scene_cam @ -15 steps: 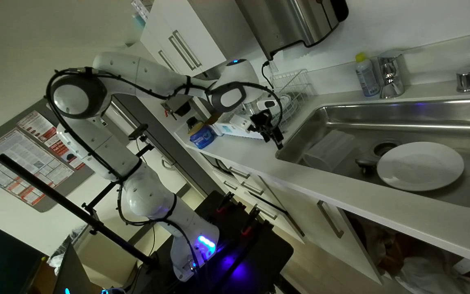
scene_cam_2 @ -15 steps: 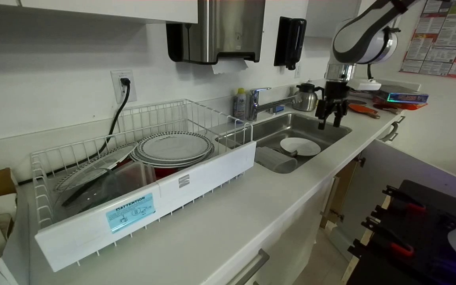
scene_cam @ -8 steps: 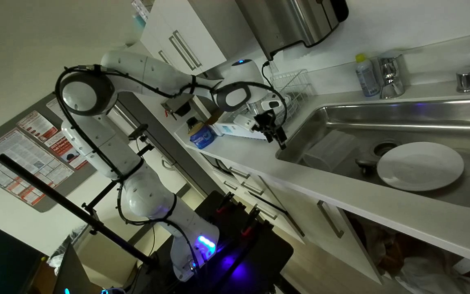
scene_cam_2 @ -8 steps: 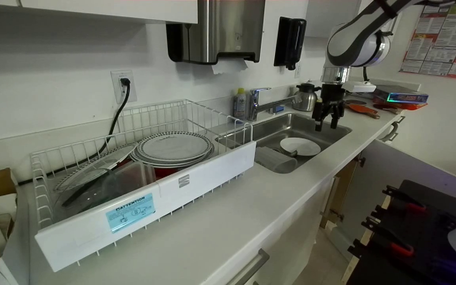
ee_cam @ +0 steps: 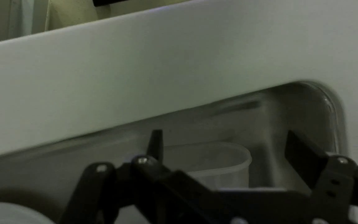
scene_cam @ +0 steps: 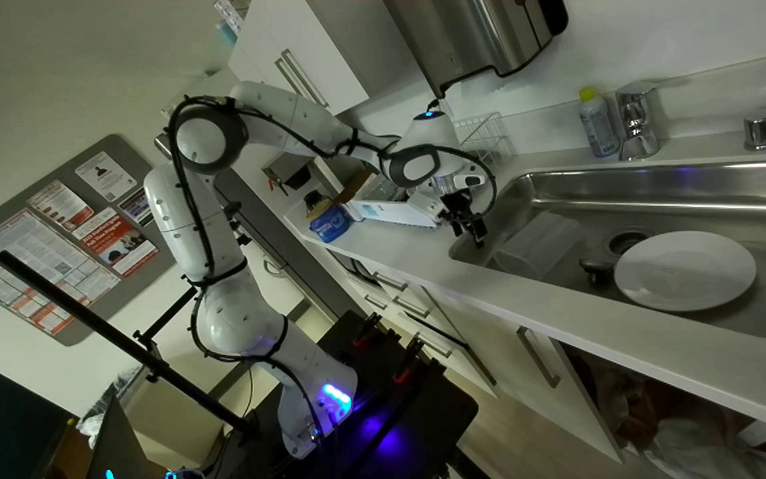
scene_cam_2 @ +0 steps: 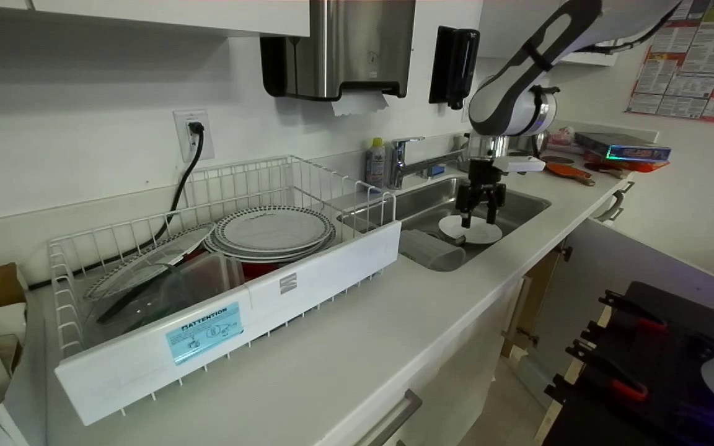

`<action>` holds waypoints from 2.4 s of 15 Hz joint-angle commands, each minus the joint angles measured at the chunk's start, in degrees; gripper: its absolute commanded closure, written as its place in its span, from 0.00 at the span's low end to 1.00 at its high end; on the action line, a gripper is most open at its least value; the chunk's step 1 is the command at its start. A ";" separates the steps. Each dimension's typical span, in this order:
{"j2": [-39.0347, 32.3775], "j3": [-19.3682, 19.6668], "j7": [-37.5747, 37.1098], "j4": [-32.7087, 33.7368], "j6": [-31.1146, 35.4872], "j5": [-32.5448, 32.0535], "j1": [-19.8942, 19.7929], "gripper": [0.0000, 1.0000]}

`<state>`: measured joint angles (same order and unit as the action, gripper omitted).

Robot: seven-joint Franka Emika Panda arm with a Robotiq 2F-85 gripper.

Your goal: Put the container in the sink on the dish rack

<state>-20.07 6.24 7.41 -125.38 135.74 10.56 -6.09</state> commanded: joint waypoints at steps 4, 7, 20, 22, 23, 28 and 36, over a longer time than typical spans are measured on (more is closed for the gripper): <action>-9.46 -2.50 1.03 6.88 2.81 0.83 -3.14 0.50; -11.79 -3.03 1.15 8.39 2.65 0.60 -4.10 0.75; -25.96 -5.97 2.90 19.46 11.56 -0.27 -6.00 1.00; -28.61 -6.56 2.38 21.83 14.89 -0.28 -6.12 1.00; -29.72 -6.84 2.12 22.92 16.30 -0.37 -6.10 1.00; -30.07 -6.38 0.07 24.95 17.00 -1.69 -4.33 1.00; -18.82 4.12 -6.20 13.05 10.17 -20.31 8.05 1.00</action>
<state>-44.17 5.61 4.89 -106.31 145.77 -2.43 -3.79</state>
